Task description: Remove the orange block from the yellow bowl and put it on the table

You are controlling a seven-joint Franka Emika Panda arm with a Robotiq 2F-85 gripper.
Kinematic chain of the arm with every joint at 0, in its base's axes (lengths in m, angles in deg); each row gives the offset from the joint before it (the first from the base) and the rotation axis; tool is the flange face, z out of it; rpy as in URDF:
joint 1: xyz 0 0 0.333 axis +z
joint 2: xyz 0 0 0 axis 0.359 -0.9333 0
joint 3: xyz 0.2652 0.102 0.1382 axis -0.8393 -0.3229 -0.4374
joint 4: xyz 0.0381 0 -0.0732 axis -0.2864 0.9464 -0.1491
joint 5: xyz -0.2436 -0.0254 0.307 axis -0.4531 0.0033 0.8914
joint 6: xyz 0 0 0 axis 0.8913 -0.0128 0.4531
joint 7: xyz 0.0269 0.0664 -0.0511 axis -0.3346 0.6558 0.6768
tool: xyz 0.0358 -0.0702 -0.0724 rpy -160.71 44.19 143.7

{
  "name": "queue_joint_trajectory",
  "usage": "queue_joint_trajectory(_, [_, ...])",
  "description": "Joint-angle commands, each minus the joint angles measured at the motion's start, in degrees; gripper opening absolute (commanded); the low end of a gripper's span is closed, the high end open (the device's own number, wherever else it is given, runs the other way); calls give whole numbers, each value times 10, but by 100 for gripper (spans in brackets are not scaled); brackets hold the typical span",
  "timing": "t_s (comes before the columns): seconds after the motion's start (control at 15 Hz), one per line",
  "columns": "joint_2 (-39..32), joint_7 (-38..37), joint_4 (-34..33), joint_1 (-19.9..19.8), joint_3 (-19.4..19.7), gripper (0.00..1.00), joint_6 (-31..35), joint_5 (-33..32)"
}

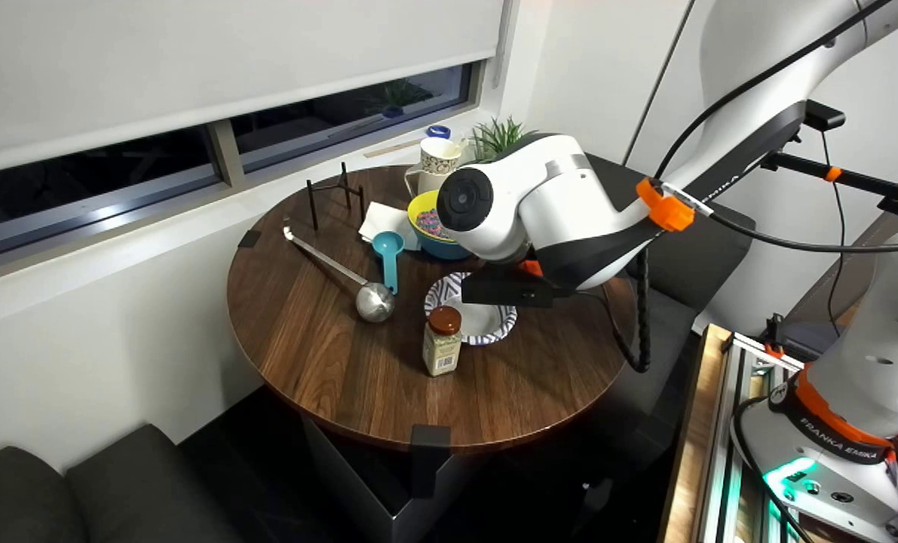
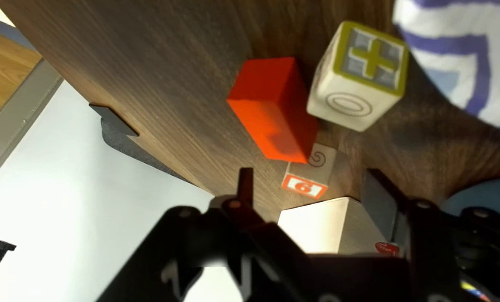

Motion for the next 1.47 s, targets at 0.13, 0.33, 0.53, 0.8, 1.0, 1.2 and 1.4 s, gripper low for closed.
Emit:
queue_joint_trajectory(0.13, [9,7,-7,9,-6,93,-33,13])
queue_joint_trajectory(0.33, [57,55,18,6,-19,100,-49,57])
queue_joint_trajectory(0.53, [138,109,82,-8,-25,100,16,91])
queue_joint_trajectory(0.8, [249,149,185,-28,-5,100,161,24])
queue_joint_trajectory(1.0, [315,217,226,-56,26,100,282,32])
queue_joint_trajectory(1.2, [373,358,242,-48,88,100,372,115])
queue_joint_trajectory(1.4, [414,500,240,23,179,100,404,227])
